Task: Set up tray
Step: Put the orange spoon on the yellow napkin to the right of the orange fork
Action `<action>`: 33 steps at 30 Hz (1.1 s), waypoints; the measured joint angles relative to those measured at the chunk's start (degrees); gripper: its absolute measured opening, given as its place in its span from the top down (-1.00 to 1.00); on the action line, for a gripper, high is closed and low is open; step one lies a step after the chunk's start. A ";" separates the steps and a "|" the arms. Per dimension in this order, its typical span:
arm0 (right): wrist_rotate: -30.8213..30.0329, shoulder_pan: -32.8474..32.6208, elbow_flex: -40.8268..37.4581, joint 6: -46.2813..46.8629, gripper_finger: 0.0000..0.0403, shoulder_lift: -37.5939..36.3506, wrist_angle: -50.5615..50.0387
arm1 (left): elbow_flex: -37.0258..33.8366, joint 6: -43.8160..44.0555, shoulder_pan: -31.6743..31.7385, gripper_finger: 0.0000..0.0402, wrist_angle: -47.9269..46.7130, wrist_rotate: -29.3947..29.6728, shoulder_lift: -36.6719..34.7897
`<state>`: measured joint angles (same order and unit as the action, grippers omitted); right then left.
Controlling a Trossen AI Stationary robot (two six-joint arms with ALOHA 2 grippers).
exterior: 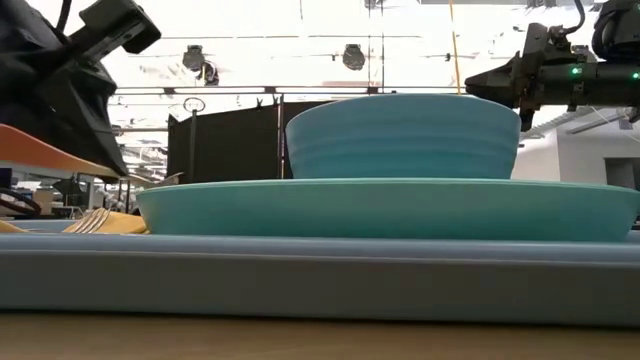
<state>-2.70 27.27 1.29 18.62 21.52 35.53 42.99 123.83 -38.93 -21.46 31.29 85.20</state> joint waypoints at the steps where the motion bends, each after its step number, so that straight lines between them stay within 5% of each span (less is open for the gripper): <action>1: 0.00 0.00 -0.01 -0.01 0.68 0.00 -0.03 | 1.14 0.27 -0.18 0.95 -1.74 -0.82 0.46; 10: 0.00 0.00 0.01 -1.32 0.68 0.00 -0.14 | 7.68 10.52 -4.04 0.95 -12.98 -2.76 6.90; 33: 0.02 0.00 0.01 -1.10 0.68 0.01 -0.16 | 7.88 9.55 -3.30 0.91 -19.68 -5.76 9.76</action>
<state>-2.68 27.27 1.30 17.52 21.53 35.38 50.87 133.38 -42.24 -41.13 25.53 94.96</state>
